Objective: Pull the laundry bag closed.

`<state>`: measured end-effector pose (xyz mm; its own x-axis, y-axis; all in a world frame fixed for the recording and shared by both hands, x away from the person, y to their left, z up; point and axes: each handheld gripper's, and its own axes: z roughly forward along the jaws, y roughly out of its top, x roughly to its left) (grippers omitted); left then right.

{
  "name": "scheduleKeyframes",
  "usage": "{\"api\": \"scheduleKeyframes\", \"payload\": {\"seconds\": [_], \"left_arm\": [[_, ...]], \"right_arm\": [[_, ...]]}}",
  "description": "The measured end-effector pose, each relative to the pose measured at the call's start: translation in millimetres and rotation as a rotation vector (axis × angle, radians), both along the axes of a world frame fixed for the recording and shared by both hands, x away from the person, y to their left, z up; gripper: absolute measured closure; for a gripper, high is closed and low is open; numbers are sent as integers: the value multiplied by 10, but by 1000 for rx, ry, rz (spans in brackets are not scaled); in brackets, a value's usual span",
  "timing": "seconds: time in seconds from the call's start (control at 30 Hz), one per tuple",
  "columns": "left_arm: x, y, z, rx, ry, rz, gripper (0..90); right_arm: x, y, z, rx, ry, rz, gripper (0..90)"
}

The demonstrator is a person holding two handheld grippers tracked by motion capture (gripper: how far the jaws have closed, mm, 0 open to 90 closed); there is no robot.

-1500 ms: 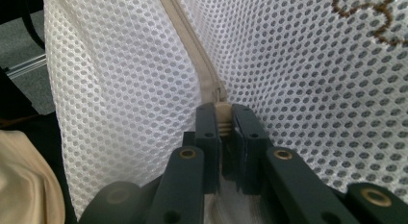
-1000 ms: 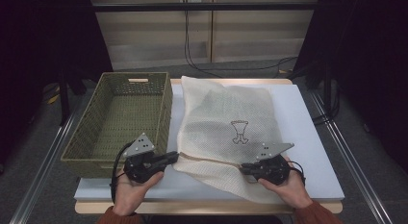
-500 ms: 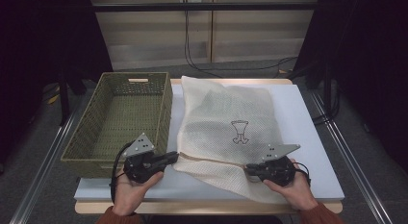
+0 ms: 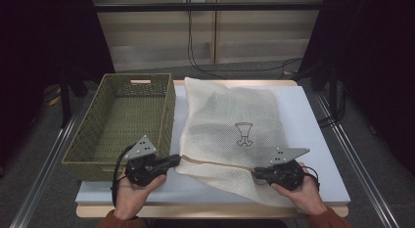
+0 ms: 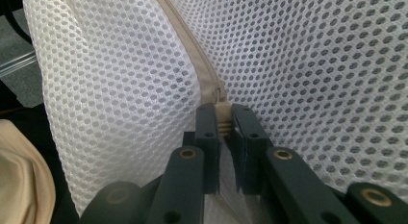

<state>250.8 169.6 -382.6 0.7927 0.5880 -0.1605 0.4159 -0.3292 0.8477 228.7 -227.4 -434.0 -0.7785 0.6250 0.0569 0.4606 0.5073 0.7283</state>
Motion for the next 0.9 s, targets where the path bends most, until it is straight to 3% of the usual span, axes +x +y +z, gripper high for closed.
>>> {"api": "scheduleKeyframes", "payload": {"seconds": [0.9], "left_arm": [[6, 15, -9, -3, 4, 5, 869]], "right_arm": [[-40, -182, -41, 2, 3, -39, 830]]}}
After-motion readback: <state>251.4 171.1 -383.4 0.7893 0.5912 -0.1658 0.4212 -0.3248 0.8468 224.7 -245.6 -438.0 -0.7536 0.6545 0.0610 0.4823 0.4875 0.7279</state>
